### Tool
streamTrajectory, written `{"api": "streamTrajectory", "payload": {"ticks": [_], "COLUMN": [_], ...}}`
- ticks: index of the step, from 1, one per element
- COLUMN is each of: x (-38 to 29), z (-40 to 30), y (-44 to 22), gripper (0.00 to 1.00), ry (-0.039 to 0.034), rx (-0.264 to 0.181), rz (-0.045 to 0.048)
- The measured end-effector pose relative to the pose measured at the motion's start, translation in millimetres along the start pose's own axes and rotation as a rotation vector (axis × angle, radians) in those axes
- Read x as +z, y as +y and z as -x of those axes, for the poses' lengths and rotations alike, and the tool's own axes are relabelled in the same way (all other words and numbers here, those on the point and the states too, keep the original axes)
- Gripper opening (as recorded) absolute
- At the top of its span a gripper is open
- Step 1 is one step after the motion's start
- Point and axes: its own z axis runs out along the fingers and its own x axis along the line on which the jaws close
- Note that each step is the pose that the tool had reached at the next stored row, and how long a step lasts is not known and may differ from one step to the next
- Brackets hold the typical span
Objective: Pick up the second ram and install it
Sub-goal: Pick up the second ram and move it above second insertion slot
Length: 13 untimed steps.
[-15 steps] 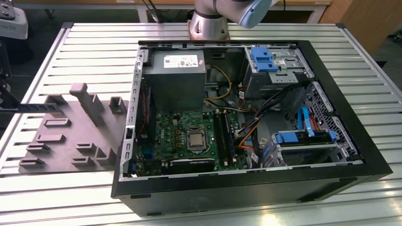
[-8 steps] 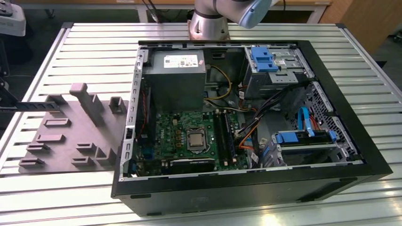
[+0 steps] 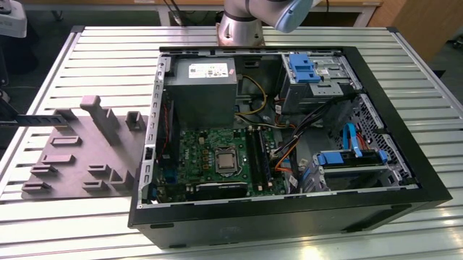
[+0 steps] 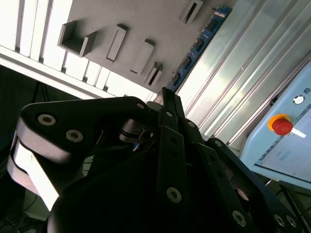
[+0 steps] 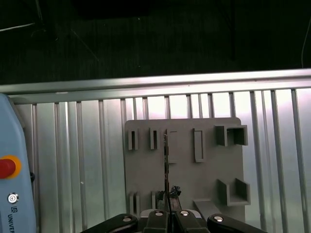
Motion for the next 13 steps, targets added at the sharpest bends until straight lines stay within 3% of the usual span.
{"api": "streamTrajectory", "payload": {"ticks": [13], "x": [-8.3], "z": [0.8], "y": [0.4], "gripper": [0.12], "ry": [0.0], "rx": [0.0], "rz": [-0.0001]}}
